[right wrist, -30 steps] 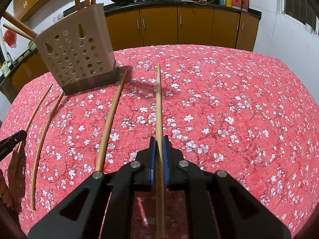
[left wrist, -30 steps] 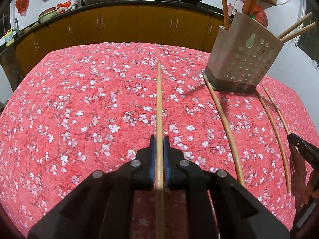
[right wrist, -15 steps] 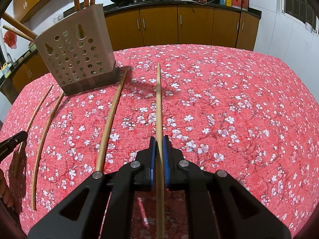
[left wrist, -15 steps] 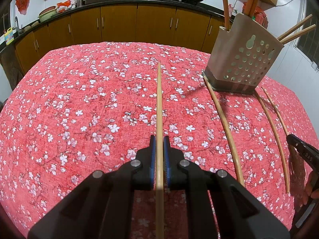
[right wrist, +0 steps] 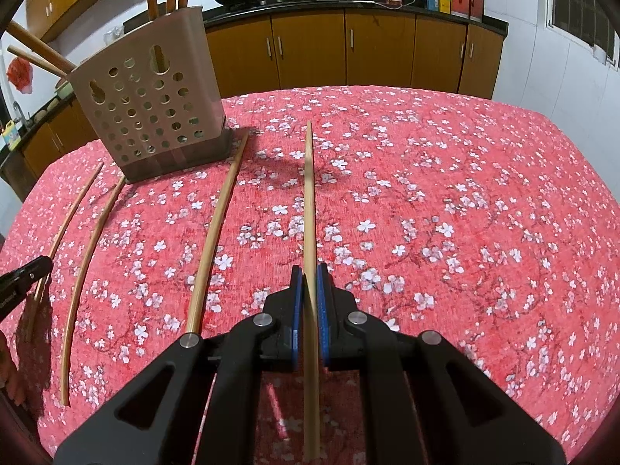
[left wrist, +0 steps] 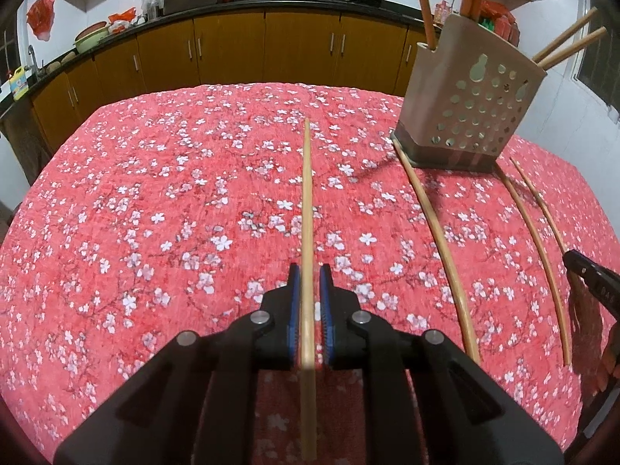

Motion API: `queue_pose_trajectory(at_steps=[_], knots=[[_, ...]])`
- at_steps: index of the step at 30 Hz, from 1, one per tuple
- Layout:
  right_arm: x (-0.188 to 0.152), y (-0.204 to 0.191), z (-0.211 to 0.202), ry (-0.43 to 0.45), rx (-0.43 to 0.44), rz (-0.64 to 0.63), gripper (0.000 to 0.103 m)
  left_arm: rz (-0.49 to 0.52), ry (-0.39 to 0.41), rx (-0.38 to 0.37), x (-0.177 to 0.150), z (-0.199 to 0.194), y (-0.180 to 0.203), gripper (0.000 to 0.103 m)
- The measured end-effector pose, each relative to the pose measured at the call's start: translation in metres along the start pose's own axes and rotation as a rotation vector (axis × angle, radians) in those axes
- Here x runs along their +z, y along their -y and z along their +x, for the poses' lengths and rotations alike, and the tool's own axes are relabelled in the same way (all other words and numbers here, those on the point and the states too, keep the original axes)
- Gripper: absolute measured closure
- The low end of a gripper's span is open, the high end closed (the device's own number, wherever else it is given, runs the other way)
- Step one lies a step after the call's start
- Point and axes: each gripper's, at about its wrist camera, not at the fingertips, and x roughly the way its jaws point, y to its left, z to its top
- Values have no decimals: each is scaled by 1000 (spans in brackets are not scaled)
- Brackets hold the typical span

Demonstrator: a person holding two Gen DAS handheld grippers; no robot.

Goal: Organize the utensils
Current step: 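Lift both held chopsticks upright and carry them over the beige holder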

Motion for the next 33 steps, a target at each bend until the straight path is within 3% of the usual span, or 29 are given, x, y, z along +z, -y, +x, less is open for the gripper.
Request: queue_pose_trajectory(at_steps=[17,25,33], knots=[[0,3,-3,4,6,1,95,3,-6,16,-1,-3,-1,95],[16,11,-49,126,32,23,95,-2,20,-31,4,-34,-10,95],[36,15,-87,252,42,39,96,7,133,-65,24,-83,-10,95]])
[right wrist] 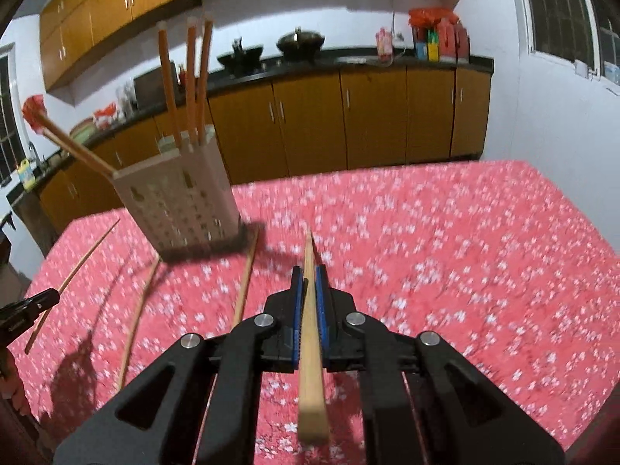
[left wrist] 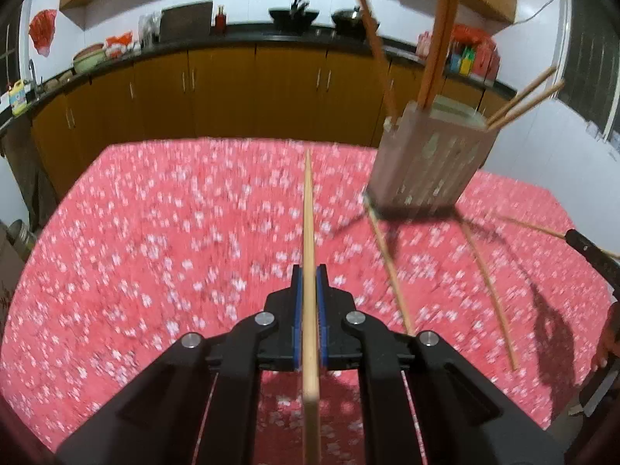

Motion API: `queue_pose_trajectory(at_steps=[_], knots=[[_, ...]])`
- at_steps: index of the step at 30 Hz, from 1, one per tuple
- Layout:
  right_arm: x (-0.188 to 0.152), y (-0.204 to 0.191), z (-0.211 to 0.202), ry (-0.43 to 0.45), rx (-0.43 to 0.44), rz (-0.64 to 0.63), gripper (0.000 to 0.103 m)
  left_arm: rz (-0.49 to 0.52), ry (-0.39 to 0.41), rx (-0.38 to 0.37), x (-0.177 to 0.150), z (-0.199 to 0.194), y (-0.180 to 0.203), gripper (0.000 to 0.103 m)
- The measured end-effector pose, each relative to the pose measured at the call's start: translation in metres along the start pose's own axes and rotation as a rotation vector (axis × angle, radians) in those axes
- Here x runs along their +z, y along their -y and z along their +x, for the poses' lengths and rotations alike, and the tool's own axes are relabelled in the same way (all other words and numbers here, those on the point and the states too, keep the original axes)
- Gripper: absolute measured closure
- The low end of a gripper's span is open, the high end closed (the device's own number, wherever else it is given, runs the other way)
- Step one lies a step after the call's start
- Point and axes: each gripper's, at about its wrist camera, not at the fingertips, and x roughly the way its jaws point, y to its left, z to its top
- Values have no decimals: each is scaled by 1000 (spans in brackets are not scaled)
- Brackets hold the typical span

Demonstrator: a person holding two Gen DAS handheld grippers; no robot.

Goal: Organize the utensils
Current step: 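Lift both held chopsticks upright and carry them over the beige holder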

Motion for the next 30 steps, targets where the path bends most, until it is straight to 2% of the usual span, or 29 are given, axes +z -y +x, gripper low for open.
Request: queue_pose_trajectory(at_steps=[8,11,15,18,25,30], knots=[[22,-1,-26,117,17,0,96,27,135,-39,30,-43,12,95],[24,-1,-29,129,18,-2,96,35,134,-46,34,-45,14,95],[21,-2,-30,130,21,-2,95,61,65,-21,31,-28,12,95],[20,-3,-31,133,19,0,96,55,52,-18,26,-24,7,95],[30,-4,-43,180,36,2,96,44,134,-56,38,-50,10,95],[47,-9,-62,237,96,11,96,76,202,-104,51,-74,25,95]])
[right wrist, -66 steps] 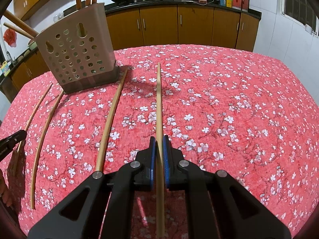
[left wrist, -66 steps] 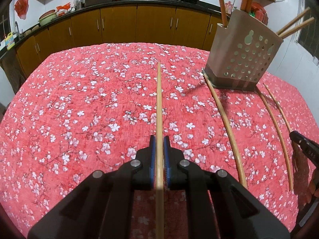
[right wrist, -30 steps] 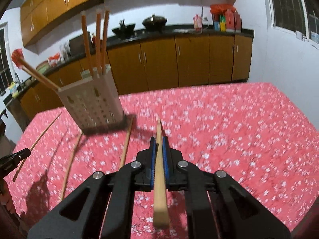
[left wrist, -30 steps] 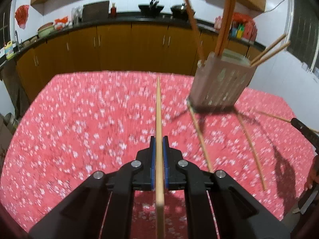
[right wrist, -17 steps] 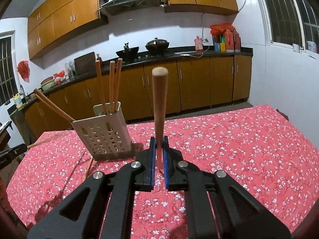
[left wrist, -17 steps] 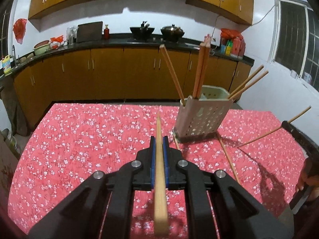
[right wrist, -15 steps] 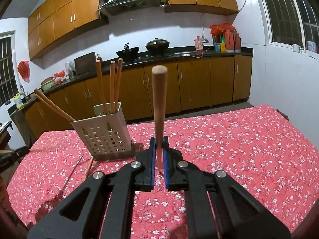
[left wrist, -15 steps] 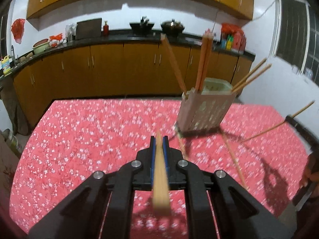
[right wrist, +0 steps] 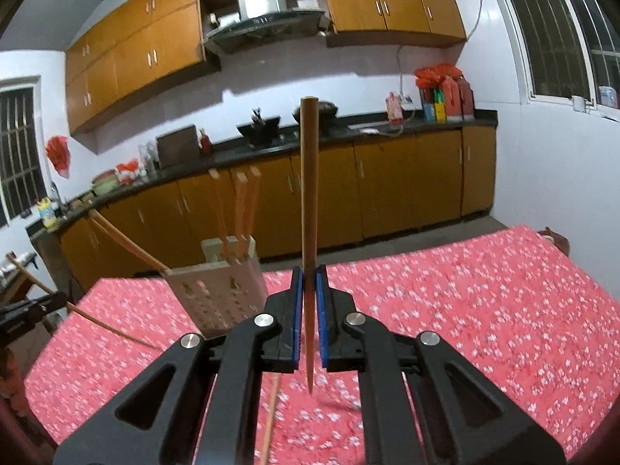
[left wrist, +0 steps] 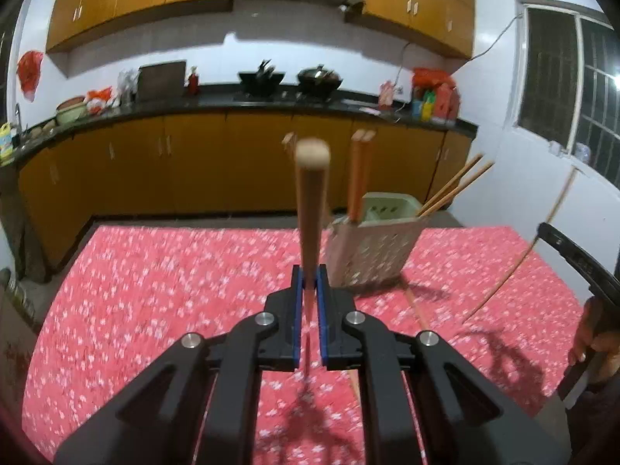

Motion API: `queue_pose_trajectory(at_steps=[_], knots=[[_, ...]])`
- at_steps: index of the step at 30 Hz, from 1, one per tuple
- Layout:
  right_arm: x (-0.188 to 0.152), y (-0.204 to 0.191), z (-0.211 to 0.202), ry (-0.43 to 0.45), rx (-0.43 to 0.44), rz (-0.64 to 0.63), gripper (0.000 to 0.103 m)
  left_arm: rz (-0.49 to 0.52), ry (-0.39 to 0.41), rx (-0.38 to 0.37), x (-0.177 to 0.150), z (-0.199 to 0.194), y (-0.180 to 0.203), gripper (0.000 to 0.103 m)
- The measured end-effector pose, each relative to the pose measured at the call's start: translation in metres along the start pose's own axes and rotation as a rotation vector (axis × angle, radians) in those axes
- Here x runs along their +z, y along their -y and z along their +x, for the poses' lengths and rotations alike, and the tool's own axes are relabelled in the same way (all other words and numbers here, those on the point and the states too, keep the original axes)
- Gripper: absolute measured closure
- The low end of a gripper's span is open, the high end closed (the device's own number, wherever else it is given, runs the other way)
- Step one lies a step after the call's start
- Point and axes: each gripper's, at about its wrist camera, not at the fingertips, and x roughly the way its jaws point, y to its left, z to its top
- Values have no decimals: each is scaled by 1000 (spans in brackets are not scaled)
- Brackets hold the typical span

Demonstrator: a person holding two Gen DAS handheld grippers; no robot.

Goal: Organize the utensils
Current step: 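Lift both held chopsticks upright and carry them over the beige holder, then open the left tool over the holder while the right tool releases its chopstick into it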

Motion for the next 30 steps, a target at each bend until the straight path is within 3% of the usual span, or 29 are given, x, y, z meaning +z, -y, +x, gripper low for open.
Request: queue_pose_trajectory(at_steps=[9,17,22,30], knots=[[52,-37,-28,185,169,14,96,19,143,-99,45,-27,28,95],[78,-69,-3,329,165,1,96,-25,281,-100,89,-18,41,95],[74,-74,35,317,132,-3,96,-54,283,-75,98,13,40,95],[48,-82,80,205,98,-43,96,-71,215,-89,85,54,35,95]])
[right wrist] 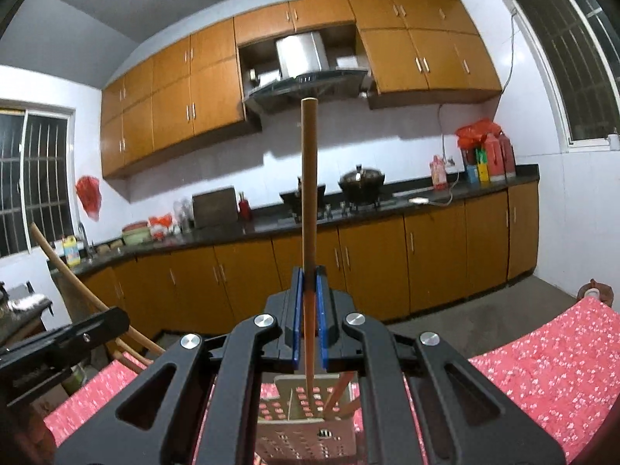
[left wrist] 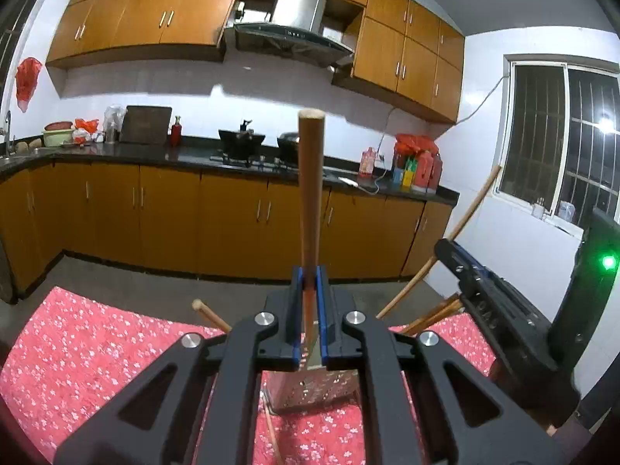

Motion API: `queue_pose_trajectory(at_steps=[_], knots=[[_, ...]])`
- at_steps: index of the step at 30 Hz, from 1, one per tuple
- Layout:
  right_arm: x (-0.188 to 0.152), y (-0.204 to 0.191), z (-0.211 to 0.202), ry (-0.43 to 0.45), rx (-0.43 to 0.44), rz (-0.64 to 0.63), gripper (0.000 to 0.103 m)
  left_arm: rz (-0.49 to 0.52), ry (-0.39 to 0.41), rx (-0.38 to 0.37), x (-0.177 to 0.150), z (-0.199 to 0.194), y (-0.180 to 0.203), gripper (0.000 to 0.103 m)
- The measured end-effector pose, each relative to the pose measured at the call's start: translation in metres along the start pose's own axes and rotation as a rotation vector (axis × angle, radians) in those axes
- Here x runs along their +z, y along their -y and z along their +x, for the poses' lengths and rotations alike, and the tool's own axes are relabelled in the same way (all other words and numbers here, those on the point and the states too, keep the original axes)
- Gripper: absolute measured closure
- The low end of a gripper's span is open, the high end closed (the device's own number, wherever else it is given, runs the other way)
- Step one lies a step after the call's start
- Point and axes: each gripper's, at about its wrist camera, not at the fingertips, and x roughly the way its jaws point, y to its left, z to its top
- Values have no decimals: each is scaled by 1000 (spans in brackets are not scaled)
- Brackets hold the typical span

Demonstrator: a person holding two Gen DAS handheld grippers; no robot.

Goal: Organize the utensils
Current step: 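Open the left tool over the holder while the right tool releases its chopstick into it, then lower to the last chopsticks and close the right tool on one while the left tool grasps another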

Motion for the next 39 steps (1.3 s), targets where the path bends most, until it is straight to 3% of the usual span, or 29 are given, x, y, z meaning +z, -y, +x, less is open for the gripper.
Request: queue_pose_trajectory(at_steps=[8,12,13,19,22,24,27,30,34,39], knots=[[-3,5,-9,-48,25,10,94,-7,-30,-21,-9,11,0,93],[4,7,-22,-34,33,19,77,-21,-22,-23,-7,6,-3,92],[5,7,-24,-31,36,20,76,-24,-21,-22,-7,5,-3,92],[11,16,-58,-11,20,29,75,-59,26,-22,-3,-26,-13,91],[2,29,-74,-43,-12,27,74,-69,46,-12,-10,-49,-20,87],[-12,38,-78,-94,-45,21,73,-69,30,9,-21,-60,-26,85],[-48,52,-73,-237,-82,18,73,-62,-58,49,-52,-60,-36,84],[-98,64,-56,-447,-89,61,73,-65,-193,88,-92,-42,-45,83],[-146,61,-39,-632,-55,92,73,-84,-382,104,-140,-12,-50,83],[-183,38,-24,-737,-37,32,73,-67,-487,93,-176,8,-42,82]])
